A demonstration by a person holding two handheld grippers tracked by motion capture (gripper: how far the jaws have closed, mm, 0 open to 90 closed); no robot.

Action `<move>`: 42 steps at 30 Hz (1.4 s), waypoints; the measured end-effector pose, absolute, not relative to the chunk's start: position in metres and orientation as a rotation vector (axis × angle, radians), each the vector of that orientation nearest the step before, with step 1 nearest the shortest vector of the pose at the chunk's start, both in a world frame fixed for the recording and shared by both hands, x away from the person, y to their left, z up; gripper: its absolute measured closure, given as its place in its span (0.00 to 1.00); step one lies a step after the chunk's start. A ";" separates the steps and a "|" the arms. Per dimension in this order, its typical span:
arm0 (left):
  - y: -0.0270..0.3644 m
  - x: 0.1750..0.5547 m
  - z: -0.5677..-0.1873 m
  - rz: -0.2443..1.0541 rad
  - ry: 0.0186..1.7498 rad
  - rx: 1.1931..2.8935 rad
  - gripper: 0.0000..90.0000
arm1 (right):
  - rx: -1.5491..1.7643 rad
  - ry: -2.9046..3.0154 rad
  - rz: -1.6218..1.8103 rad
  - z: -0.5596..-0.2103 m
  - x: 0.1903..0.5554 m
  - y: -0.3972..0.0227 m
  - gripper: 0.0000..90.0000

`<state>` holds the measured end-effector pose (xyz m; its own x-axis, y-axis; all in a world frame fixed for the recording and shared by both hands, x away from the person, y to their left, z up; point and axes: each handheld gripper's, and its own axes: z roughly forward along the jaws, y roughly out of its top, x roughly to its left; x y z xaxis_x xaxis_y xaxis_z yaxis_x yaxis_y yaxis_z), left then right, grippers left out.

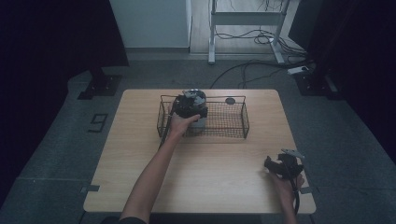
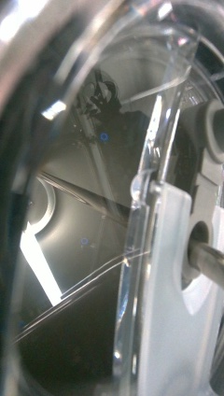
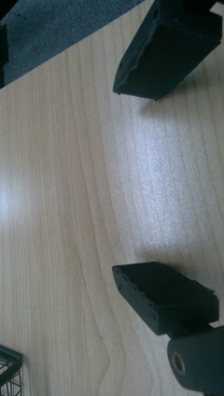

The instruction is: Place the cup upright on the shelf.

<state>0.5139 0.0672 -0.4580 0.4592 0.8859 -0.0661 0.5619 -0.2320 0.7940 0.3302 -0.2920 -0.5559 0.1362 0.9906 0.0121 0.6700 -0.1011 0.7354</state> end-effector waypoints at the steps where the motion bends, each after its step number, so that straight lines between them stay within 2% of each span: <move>1: 0.067 0.514 -0.459 0.519 1.214 1.919 0.04 | 1.837 1.594 0.712 -0.556 0.330 -0.292 0.12; 26: 0.067 0.502 -0.475 0.557 1.181 1.913 0.04 | 1.838 1.593 0.712 -0.556 0.330 -0.292 0.12; 31: 0.065 0.499 -0.473 0.604 1.176 1.909 0.03 | 1.838 1.593 0.712 -0.556 0.330 -0.292 0.13; 42: 0.073 0.487 -0.459 0.605 1.134 1.876 0.01 | 1.837 1.594 0.712 -0.556 0.330 -0.292 0.13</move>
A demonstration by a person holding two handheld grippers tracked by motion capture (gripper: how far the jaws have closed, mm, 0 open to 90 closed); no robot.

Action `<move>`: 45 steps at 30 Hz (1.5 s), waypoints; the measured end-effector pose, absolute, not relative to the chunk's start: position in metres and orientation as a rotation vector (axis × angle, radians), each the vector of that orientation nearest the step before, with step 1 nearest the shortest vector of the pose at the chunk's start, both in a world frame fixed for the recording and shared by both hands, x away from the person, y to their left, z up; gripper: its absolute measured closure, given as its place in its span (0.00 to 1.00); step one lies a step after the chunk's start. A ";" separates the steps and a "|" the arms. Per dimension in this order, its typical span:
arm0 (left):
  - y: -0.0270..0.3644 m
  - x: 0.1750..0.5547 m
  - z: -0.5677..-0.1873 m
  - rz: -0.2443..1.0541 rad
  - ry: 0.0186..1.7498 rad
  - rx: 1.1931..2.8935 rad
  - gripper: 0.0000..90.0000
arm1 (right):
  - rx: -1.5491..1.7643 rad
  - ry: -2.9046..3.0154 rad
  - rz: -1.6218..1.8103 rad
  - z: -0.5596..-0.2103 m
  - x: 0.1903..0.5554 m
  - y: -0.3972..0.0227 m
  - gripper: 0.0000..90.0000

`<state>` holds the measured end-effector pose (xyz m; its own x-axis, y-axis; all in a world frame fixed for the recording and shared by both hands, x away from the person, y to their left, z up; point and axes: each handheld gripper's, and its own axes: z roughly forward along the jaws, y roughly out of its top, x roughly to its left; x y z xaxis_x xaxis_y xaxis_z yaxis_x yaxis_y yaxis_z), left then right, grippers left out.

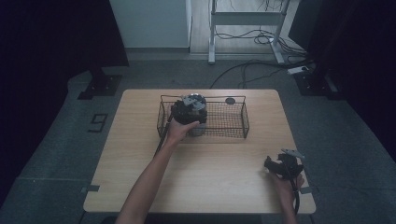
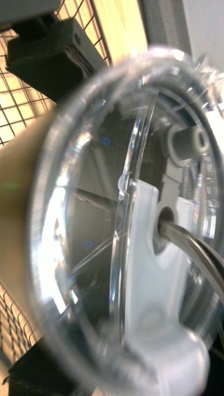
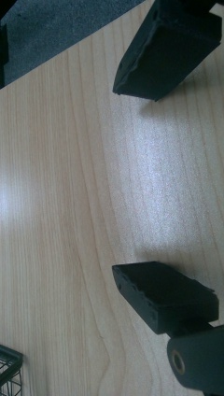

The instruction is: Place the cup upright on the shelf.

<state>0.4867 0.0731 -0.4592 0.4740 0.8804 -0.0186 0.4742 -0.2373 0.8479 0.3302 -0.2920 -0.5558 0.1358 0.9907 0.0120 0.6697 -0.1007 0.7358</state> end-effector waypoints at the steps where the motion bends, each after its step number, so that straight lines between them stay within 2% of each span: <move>1: 0.074 0.485 -0.457 0.603 1.127 1.869 0.01 | 1.837 1.594 0.712 -0.556 0.330 -0.292 0.13; 12: 0.084 0.463 -0.445 0.631 1.098 1.878 0.02 | 1.836 1.593 0.711 -0.556 0.330 -0.292 0.13; 26: 0.103 0.433 -0.444 0.534 1.102 1.895 0.03 | 1.834 1.594 0.710 -0.556 0.330 -0.292 0.13; 45: 0.132 0.386 -0.451 0.496 1.059 1.906 0.06 | 1.839 1.591 0.709 -0.556 0.330 -0.292 0.13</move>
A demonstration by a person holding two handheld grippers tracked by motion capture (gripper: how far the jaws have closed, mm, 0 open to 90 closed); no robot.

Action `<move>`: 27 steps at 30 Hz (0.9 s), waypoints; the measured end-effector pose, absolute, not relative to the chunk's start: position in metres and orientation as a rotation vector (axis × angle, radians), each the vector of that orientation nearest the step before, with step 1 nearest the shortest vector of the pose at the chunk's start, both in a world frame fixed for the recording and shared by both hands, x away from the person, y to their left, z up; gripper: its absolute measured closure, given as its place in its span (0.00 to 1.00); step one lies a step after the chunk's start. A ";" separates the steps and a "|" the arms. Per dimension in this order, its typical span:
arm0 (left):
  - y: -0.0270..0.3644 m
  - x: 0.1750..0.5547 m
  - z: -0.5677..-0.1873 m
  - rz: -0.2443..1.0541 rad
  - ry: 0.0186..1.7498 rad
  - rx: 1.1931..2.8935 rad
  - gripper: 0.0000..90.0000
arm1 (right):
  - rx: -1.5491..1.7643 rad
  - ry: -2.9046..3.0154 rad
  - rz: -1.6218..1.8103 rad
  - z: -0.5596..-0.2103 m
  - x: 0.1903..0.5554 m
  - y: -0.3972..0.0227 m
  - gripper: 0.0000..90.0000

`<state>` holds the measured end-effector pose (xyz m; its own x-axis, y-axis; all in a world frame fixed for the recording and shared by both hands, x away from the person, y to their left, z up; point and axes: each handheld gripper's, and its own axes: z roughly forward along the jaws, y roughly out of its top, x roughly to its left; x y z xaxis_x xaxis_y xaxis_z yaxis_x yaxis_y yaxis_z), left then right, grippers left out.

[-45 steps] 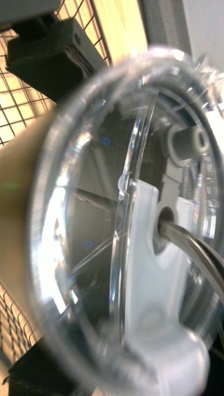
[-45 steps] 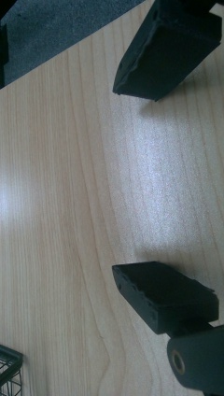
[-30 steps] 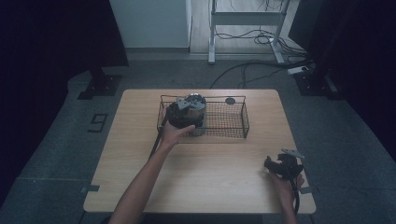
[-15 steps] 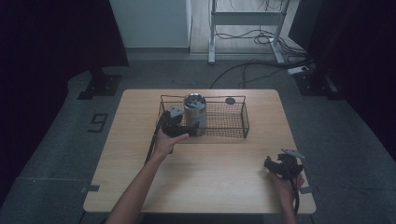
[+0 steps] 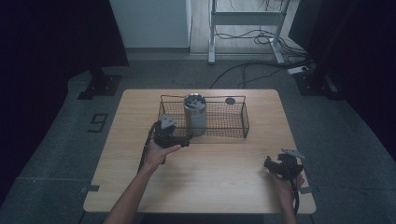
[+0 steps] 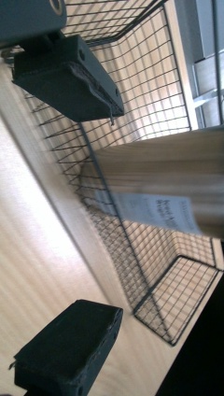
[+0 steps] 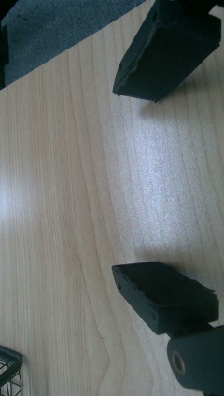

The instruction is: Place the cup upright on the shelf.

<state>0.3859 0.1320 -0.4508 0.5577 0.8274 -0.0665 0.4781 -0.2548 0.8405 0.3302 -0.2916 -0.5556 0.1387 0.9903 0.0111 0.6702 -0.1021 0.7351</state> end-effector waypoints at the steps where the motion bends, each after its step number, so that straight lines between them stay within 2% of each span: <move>1: 0.133 0.382 -0.452 0.495 1.055 1.911 0.06 | 1.839 1.591 0.709 -0.556 0.330 -0.292 0.13; 12: 0.151 0.345 -0.459 0.464 1.053 1.917 0.07 | 1.839 1.591 0.710 -0.556 0.330 -0.292 0.13; 27: 0.166 0.316 -0.478 0.436 1.094 1.936 0.08 | 1.839 1.591 0.710 -0.556 0.330 -0.292 0.13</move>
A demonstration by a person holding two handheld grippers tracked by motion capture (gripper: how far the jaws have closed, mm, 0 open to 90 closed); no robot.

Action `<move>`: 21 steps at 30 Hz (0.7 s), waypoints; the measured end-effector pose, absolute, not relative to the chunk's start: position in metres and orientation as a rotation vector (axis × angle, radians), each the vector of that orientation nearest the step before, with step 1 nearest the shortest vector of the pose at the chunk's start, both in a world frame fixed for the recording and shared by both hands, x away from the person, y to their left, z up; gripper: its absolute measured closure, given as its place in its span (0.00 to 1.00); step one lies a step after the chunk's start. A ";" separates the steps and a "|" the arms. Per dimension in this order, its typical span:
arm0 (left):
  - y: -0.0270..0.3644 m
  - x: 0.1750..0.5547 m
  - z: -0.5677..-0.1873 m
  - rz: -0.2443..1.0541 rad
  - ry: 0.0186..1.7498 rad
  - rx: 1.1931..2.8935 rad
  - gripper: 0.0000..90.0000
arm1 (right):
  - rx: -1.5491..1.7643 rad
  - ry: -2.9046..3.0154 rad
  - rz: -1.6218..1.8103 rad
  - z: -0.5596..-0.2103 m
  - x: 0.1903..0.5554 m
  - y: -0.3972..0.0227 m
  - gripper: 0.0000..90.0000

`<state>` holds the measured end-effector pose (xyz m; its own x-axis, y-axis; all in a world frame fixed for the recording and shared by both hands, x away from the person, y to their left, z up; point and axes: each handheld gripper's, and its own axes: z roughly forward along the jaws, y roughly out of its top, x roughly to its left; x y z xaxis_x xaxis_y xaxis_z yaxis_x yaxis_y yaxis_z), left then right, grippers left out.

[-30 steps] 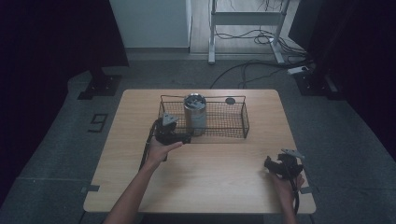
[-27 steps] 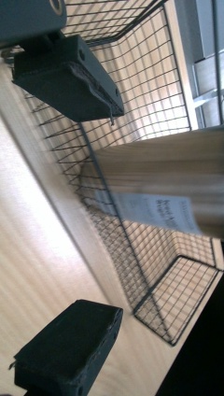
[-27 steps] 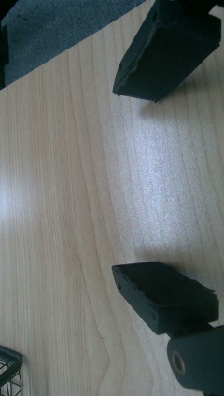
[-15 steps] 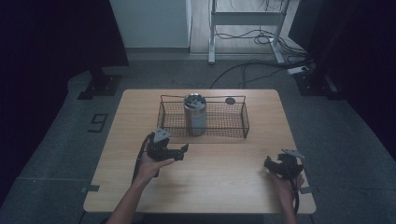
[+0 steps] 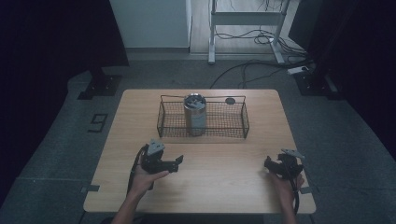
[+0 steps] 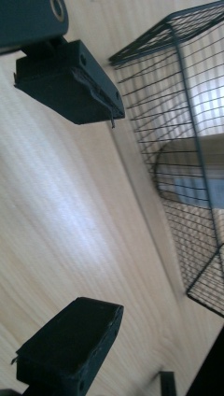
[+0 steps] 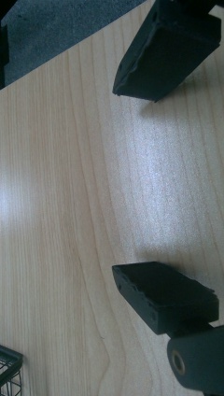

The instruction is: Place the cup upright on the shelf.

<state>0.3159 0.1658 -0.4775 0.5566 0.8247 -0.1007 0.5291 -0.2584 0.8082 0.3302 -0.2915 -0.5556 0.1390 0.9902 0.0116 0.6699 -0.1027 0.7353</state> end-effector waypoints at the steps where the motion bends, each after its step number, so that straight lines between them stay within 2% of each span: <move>1: 0.167 0.315 -0.479 0.433 1.099 1.935 0.08 | 1.839 1.591 0.710 -0.556 0.330 -0.292 0.13; 21: 0.164 0.307 -0.501 0.386 1.098 1.970 0.11 | 1.838 1.591 0.710 -0.556 0.330 -0.291 0.13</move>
